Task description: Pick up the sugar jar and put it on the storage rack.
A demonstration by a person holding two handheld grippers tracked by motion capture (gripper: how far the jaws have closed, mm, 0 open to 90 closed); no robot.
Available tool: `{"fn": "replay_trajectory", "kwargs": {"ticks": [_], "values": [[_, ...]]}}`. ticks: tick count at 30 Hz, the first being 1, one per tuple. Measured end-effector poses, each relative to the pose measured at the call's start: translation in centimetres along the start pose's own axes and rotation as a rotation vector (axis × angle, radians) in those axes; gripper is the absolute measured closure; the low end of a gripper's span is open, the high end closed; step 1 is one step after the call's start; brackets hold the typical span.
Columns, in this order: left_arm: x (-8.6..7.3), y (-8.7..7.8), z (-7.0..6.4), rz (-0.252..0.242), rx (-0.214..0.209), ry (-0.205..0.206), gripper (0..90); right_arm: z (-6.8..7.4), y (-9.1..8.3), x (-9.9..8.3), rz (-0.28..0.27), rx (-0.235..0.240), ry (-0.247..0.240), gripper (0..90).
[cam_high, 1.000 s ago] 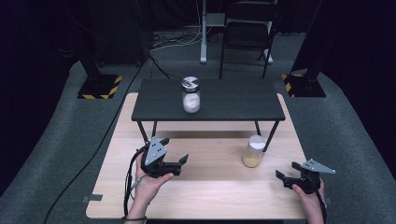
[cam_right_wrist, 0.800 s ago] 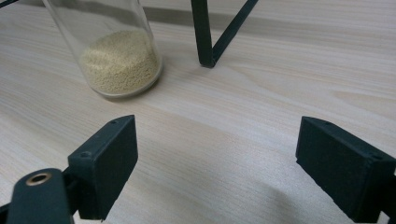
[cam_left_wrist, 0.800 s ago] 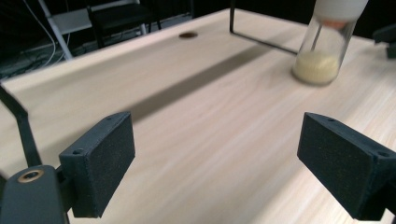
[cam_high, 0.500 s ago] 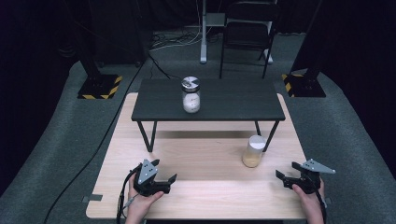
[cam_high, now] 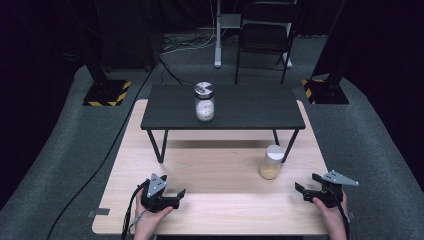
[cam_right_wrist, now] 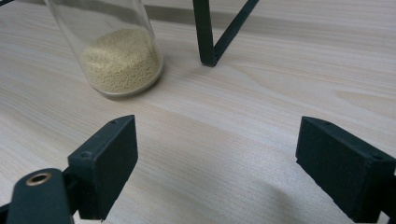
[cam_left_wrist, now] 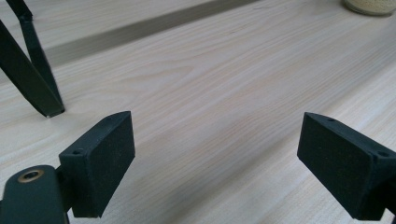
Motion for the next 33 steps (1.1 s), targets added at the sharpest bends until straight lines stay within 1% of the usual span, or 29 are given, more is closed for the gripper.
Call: {"fn": "replay_trajectory", "kwargs": {"ticks": [3, 4, 6, 12, 33], "values": [[0.14, 0.12, -0.02, 0.017, 0.005, 0.003, 10.9, -0.01, 0.01, 0.02, 0.001, 0.001, -0.001, 11.8], [0.17, 0.17, 0.02, 0.022, 0.003, -0.001, 10.9, 0.01, 0.01, 0.01, 0.0, 0.0, -0.001, 11.8], [0.14, 0.21, 0.07, 0.02, -0.002, -0.007, 10.9, 0.02, 0.01, 0.02, 0.001, 0.0, -0.002, 11.8], [0.19, 0.23, -0.02, 0.025, -0.001, -0.001, 10.9, 0.06, 0.02, 0.02, 0.001, -0.001, -0.003, 11.8], [0.29, 0.28, -0.01, 0.031, -0.002, -0.001, 10.9, 0.07, 0.04, 0.05, 0.003, -0.001, -0.007, 11.8]]}}
Point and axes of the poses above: each handheld gripper's, and its own axes: y roughly forward along the jaws, x roughly out of its top, z roughly to its left, the point moved 1 cm from there along y, roughly forward along the jaws, and after that the axes turned 3 degrees about -z, right-handed, at the moved point
